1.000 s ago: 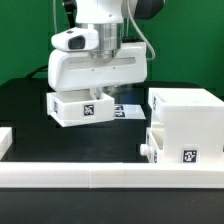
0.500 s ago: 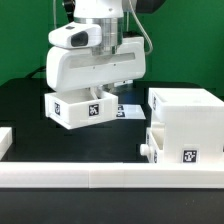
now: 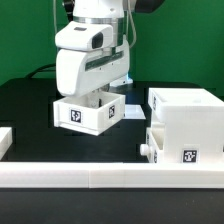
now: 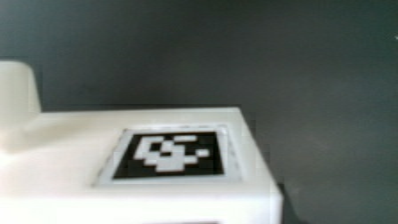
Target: Assemble drawer
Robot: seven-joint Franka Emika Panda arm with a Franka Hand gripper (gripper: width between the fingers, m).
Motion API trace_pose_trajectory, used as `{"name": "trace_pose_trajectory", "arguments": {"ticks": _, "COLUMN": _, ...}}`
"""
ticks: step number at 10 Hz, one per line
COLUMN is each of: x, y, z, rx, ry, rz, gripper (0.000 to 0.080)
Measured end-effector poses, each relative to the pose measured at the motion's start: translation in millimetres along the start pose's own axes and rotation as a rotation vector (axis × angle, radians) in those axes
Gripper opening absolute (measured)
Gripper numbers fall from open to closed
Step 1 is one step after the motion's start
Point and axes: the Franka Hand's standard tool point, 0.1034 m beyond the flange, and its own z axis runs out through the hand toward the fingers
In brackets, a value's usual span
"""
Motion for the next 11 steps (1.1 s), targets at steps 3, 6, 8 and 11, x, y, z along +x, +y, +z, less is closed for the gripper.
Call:
{"name": "trace_pose_trajectory", "arguments": {"ticks": 3, "x": -0.4, "y": 5.4, "z": 2.2, "rx": 0.006, "ry": -0.016, "rz": -0.204, "gripper": 0.0041}}
{"name": "trace_pose_trajectory", "arguments": {"ticks": 6, "x": -0.6, "y": 10.7, "z": 1.5, "rx": 0.001, "ry": -0.022, "rz": -0.402, "gripper": 0.0041}}
{"name": "trace_pose_trajectory", "arguments": {"ticks": 8, "x": 10.9, "y": 20.2, "z": 0.8, "rx": -0.005, "ry": -0.017, "rz": -0.42, "gripper": 0.0041}}
{"name": "trace_pose_trajectory", "arguments": {"ticks": 11, "x": 29.0, "y": 29.4, "z": -1.4, "rx": -0.023, "ry": -0.01, "rz": -0.42, "gripper": 0.0041}}
